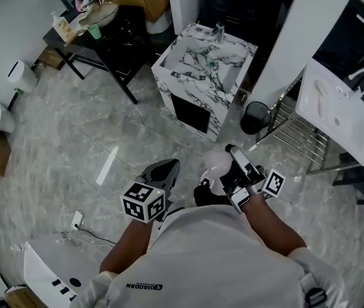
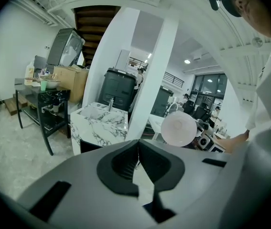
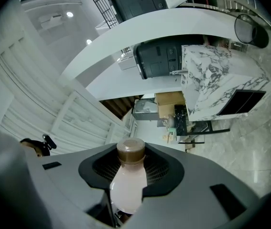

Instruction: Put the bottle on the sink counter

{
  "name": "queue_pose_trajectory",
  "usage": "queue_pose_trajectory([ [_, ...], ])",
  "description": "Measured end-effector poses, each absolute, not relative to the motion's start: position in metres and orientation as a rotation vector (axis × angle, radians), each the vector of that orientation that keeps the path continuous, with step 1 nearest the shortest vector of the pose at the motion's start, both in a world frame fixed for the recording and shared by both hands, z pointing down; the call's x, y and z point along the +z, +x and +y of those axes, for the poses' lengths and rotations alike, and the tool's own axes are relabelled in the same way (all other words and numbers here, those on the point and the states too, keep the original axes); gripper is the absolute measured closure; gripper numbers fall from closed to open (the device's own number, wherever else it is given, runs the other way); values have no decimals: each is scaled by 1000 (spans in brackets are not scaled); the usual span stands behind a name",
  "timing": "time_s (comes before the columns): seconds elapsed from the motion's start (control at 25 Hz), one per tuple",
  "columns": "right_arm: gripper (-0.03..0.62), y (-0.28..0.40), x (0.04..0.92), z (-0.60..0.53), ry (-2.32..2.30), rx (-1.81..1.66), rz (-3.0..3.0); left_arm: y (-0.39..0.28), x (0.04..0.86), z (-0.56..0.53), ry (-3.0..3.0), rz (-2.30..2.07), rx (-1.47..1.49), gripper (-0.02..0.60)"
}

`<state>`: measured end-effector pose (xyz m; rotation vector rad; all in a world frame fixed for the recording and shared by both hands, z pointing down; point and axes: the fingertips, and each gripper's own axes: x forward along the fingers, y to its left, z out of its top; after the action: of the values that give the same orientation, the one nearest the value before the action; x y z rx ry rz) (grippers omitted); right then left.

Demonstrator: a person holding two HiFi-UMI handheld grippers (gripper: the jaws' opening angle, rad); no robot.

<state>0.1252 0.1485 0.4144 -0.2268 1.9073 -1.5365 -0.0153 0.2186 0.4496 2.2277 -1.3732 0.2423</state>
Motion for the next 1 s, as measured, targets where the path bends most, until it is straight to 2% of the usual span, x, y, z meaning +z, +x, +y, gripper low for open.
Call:
queue_pose_trajectory([
  [1.0, 442, 95, 415, -53, -183, -1528, 1912, -47, 448, 24, 2219, -1434, 230, 566],
])
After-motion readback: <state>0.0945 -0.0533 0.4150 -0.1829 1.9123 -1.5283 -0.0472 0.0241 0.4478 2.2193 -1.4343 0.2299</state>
